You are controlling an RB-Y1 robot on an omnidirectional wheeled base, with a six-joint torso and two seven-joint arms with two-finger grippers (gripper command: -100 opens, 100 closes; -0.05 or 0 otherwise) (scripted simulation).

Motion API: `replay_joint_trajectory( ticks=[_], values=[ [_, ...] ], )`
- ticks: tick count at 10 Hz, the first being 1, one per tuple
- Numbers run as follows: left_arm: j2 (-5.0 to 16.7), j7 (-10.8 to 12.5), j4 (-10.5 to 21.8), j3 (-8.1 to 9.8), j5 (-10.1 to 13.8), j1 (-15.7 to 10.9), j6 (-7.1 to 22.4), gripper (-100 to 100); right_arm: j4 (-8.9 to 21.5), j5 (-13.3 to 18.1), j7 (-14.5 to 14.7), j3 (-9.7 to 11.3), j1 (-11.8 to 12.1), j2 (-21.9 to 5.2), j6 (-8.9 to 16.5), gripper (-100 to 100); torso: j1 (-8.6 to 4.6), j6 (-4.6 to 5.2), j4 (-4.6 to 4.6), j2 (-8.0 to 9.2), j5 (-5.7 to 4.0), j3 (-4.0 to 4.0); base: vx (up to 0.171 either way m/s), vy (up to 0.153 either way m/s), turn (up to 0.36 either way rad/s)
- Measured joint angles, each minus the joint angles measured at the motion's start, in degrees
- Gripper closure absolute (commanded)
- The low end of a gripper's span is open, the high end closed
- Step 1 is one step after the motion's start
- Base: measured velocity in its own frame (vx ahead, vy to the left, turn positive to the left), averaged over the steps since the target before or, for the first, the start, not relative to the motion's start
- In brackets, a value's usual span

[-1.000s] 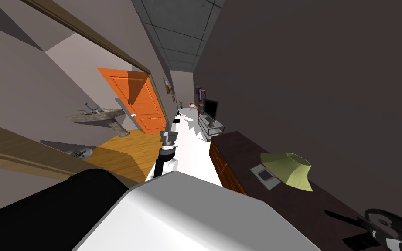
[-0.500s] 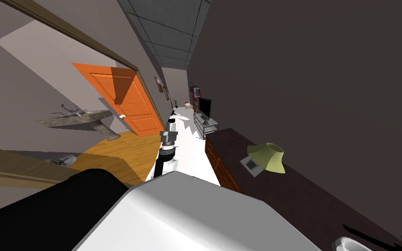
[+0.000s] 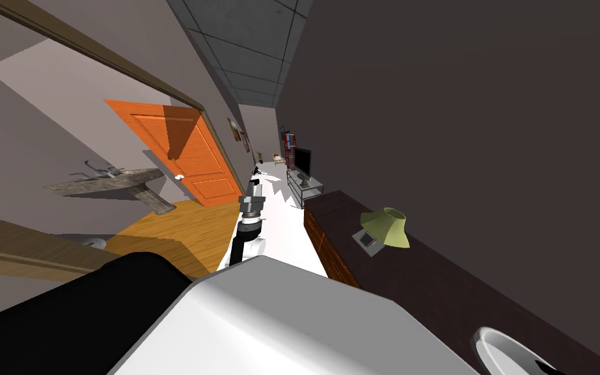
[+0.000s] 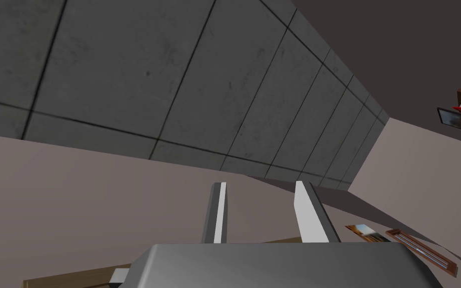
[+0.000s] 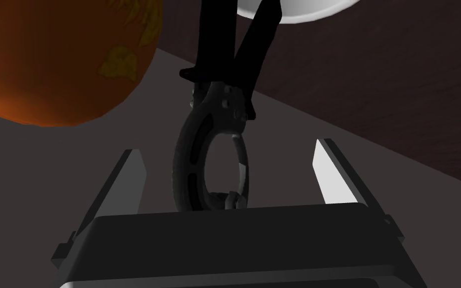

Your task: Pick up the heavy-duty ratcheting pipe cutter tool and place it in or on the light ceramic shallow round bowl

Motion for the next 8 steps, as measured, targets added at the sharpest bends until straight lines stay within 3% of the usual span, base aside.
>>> replay_joint_trajectory(
  ticks=[1,2,3,6,7,8],
  values=[
    [0.00,0.00,0.00,0.00,0.00,0.00,0.00,0,0.00,0.00,0.00,0.00,0.00,0.00,0.00,-100,0.01,0.00,-0.01,-0.02,0.00,-0.01,0.000,0.000,0.000],
    [0.00,0.00,0.00,0.00,0.00,0.00,0.00,0,0.00,0.00,0.00,0.00,0.00,0.00,0.00,0,0.02,0.00,-0.01,-0.03,0.01,-0.02,0.000,0.000,0.000],
    [0.00,0.00,0.00,0.00,0.00,0.00,0.00,0,0.00,0.00,0.00,0.00,0.00,0.00,0.00,-100,0.02,0.00,-0.01,-0.03,0.01,-0.02,-0.001,-0.001,-0.070],
    [0.00,0.00,0.00,0.00,0.00,0.00,0.00,0,-2.14,-1.42,-1.41,-1.87,2.64,-4.05,0.39,-100,0.04,0.00,-0.01,-0.04,0.02,-0.02,-0.004,0.001,-0.090],
    [0.00,0.00,0.00,0.00,0.00,0.00,0.00,0,-1.54,-1.99,-1.92,-0.63,1.49,-5.47,-0.06,-100,0.04,0.00,-0.01,-0.04,0.01,-0.03,-0.003,0.000,-0.102],
    [0.00,0.00,0.00,0.00,0.00,0.00,0.00,0,-1.98,-2.61,-2.50,-0.78,1.99,-7.17,-0.22,-100,0.04,0.00,-0.01,-0.04,0.02,-0.03,-0.003,0.000,-0.103]
  ],
)
